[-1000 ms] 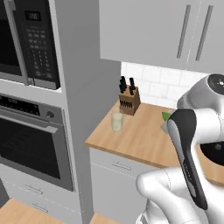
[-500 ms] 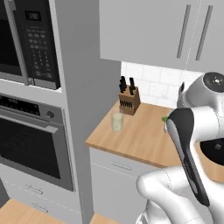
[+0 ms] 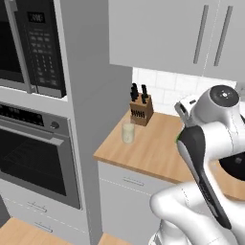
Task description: Grab a lemon wedge from the fridge and one ice cube from the ice bowl, and put them in the glass of lemonade.
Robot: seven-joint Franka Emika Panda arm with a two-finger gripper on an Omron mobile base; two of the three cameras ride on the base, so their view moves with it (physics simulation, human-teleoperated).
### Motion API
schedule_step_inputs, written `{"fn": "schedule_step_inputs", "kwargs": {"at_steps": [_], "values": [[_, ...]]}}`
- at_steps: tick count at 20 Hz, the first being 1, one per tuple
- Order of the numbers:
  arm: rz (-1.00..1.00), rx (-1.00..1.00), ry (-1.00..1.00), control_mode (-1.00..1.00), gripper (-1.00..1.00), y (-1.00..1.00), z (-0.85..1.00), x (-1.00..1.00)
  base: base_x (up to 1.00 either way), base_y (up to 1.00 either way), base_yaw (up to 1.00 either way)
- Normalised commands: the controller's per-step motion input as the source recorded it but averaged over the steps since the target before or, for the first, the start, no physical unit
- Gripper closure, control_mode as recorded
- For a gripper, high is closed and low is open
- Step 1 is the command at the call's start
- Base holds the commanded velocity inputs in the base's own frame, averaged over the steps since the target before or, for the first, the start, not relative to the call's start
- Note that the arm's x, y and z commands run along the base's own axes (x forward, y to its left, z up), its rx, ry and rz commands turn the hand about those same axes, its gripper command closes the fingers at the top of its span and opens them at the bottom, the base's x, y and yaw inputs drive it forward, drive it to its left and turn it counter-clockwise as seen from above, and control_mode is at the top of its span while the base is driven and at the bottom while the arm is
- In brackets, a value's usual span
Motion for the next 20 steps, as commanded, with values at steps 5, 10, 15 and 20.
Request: {"fn": "schedule_step_inputs", "kwargs": {"at_steps": [5,10,15,20], "values": [[0.76,-0.57,0.05,-1.00,1.00,-0.04,-0.12,0.00,0.00,0.00,0.00],[0.81,-0.42,-0.01,-1.00,1.00,-0.21,-0.06,0.04,0.00,0.00,0.00],[0.77,-0.36,-0.02,-1.00,1.00,-0.10,-0.05,0.13,0.00,0.00,0.00],[0.67,-0.37,0.00,-1.00,1.00,0.00,-0.03,0.21,0.00,0.00,0.00]]}}
